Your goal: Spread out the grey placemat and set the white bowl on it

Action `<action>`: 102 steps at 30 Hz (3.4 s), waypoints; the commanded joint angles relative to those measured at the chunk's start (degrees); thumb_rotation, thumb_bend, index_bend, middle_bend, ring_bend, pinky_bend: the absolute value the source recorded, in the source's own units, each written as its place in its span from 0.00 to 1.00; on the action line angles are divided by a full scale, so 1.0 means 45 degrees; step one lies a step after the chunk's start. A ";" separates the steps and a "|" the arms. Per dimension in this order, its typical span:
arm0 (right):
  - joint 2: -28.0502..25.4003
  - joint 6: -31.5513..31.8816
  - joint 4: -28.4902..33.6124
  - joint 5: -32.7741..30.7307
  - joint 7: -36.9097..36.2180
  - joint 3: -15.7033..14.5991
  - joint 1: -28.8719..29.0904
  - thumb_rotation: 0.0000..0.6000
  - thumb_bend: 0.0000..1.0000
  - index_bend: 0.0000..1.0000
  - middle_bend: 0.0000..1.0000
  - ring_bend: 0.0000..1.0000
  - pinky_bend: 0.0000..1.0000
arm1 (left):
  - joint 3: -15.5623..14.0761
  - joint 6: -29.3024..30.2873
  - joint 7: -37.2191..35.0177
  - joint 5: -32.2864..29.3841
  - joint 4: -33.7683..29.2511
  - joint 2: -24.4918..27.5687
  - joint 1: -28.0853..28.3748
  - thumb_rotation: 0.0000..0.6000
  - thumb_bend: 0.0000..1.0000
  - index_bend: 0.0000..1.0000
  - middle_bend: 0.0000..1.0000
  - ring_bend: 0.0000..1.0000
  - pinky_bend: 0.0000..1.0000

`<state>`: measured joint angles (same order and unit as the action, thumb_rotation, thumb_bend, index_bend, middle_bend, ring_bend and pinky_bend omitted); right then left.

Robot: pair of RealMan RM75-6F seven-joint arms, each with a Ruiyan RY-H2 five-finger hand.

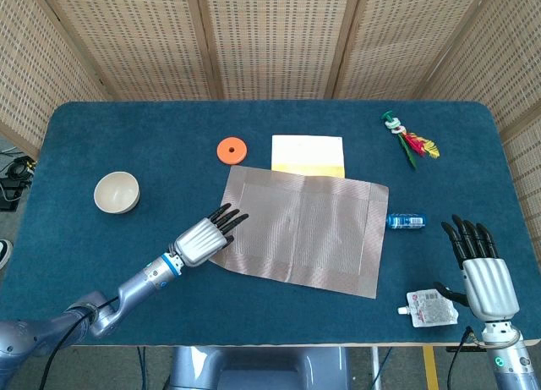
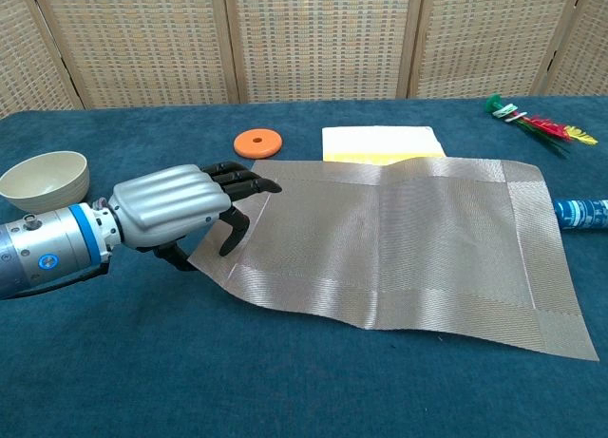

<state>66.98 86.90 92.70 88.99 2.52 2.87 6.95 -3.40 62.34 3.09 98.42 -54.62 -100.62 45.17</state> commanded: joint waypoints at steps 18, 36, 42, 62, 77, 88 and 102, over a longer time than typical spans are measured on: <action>-0.0111 0.0209 0.0203 0.0355 -0.0010 -0.0028 -0.0153 1.00 0.00 0.01 0.00 0.00 0.00 | -0.1530 0.0598 0.4231 -0.0546 -0.6225 0.3612 -0.2354 1.00 0.48 0.79 0.00 0.00 0.00; -0.0178 0.0199 0.0333 0.0564 0.0014 -0.0098 -0.0220 1.00 0.00 0.01 0.00 0.00 0.00 | -0.2020 0.0795 0.3868 0.0014 -0.6211 0.4132 -0.3163 1.00 0.48 0.79 0.00 0.00 0.00; -0.0176 0.0202 0.0347 0.0603 0.0024 -0.0098 -0.0232 1.00 0.00 0.01 0.00 0.00 0.00 | -0.1959 0.0808 0.3836 0.0079 -0.6101 0.4165 -0.3309 1.00 0.48 0.79 0.00 0.00 0.00; -0.0167 0.0151 0.0344 0.0646 0.0071 -0.0098 -0.0257 1.00 0.00 0.01 0.00 0.00 0.00 | -0.1927 0.0584 0.3426 0.0190 -0.6028 0.4483 -0.3645 1.00 0.06 0.11 0.00 0.00 0.00; -0.0173 0.0142 0.0402 0.0740 0.0070 -0.0126 -0.0269 1.00 0.00 0.01 0.00 0.00 0.00 | -0.0424 0.2218 -0.0016 -0.1243 -0.5905 0.5804 -0.4096 1.00 0.00 0.00 0.00 0.00 0.00; -0.0179 0.0092 0.0405 0.0731 0.0063 -0.0119 -0.0261 1.00 0.00 0.01 0.00 0.00 0.00 | 0.1427 -0.1225 -0.2375 -0.5014 -0.1787 0.4629 -0.3395 1.00 0.09 0.22 0.00 0.00 0.00; -0.0135 -0.0148 0.0367 0.0561 0.0099 -0.0105 -0.0196 1.00 0.00 0.01 0.00 0.00 0.00 | 0.1939 -0.3200 -0.2976 -0.5718 0.1692 0.2687 -0.2699 1.00 0.24 0.44 0.00 0.00 0.00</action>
<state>66.38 86.24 94.36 91.52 2.97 2.40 6.07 5.04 48.66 -10.45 73.07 -47.75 -87.84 32.61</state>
